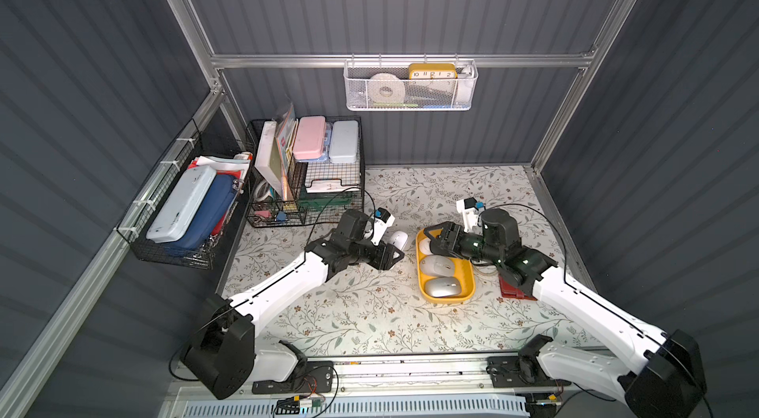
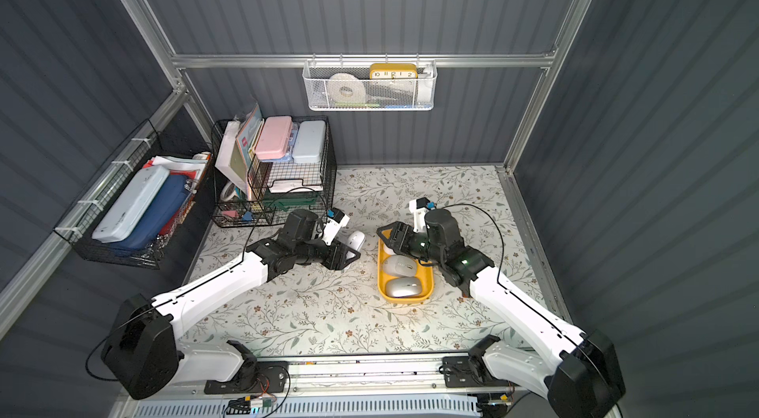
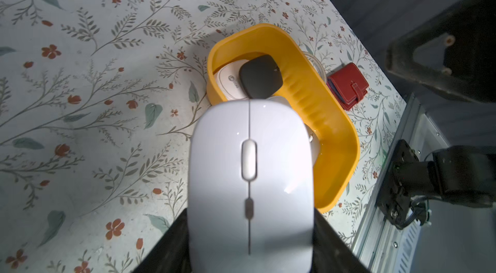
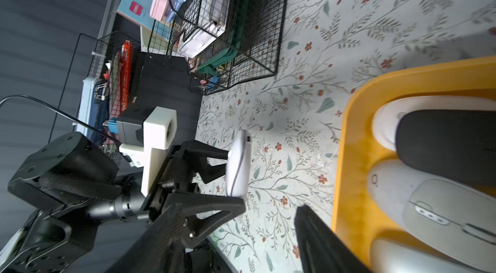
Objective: Put the mouse in the storage box
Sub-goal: Pick up the mouse from the center of the board.
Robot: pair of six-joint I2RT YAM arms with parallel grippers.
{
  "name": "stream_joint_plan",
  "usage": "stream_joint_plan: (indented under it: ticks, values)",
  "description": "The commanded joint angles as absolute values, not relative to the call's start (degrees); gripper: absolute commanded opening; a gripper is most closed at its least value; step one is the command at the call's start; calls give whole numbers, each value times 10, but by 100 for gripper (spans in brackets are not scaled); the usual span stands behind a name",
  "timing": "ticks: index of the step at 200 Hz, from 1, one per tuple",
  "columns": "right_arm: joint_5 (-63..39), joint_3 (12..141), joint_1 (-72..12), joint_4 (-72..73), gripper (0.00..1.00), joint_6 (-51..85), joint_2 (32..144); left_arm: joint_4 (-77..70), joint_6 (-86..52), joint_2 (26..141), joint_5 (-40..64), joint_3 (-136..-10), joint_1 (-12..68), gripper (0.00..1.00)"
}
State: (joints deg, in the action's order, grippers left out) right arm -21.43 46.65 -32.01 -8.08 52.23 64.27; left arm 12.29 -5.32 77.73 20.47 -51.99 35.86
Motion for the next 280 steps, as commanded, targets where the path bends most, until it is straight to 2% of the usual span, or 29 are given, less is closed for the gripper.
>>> stream_joint_plan:
  ticks: [1, 98, 208, 223, 252, 276, 280]
  values:
    - [-275, 490, -338, -56, 71, 535, 655, 99, 26, 758, 235, -526, 359, 43]
    - [-280, 524, -407, -43, 68, 539, 736, 56, 52, 717, 300, -489, 360, 40]
    - [-280, 552, -418, -47, 39, 542, 779, 48, 52, 702, 328, -473, 360, 42]
    - [-280, 552, -419, -49, 33, 540, 778, 51, 50, 704, 326, -475, 360, 46]
    - [-268, 549, -419, -49, 25, 536, 770, 59, 42, 708, 311, -478, 360, 60]
    - [-243, 546, -418, -53, 24, 529, 764, 69, 33, 706, 292, -482, 360, 97]
    - [-239, 545, -417, -55, 24, 527, 762, 69, 31, 703, 288, -479, 360, 99]
